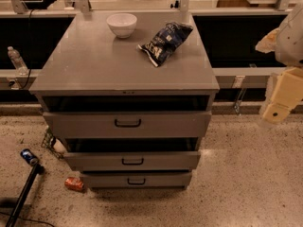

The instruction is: Open middle drawer

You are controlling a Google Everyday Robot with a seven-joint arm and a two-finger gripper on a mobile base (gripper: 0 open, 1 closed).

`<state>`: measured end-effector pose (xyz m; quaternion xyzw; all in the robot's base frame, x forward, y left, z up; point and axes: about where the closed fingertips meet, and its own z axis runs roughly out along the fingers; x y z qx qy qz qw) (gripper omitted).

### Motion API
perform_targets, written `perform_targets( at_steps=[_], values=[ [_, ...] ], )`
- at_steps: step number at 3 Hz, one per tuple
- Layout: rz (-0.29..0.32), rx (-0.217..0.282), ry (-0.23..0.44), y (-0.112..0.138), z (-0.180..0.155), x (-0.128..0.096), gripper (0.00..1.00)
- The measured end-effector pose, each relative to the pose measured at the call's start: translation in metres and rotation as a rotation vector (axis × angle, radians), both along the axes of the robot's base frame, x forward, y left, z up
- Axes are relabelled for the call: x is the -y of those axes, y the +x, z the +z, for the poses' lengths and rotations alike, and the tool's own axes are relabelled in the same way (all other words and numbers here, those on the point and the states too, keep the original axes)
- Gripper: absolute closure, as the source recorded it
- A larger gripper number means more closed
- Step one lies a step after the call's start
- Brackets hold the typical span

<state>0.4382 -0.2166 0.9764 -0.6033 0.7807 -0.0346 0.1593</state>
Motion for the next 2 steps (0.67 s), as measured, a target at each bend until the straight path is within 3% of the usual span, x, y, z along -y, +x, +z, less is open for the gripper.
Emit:
perform_targets(
  at_steps=[1,2],
  values=[
    [0.006,0.007,0.002,0.000,0.001,-0.001,0.00],
    [0.043,-0.002,0.085,0.004,-0.027,-0.012,0.00]
  ],
)
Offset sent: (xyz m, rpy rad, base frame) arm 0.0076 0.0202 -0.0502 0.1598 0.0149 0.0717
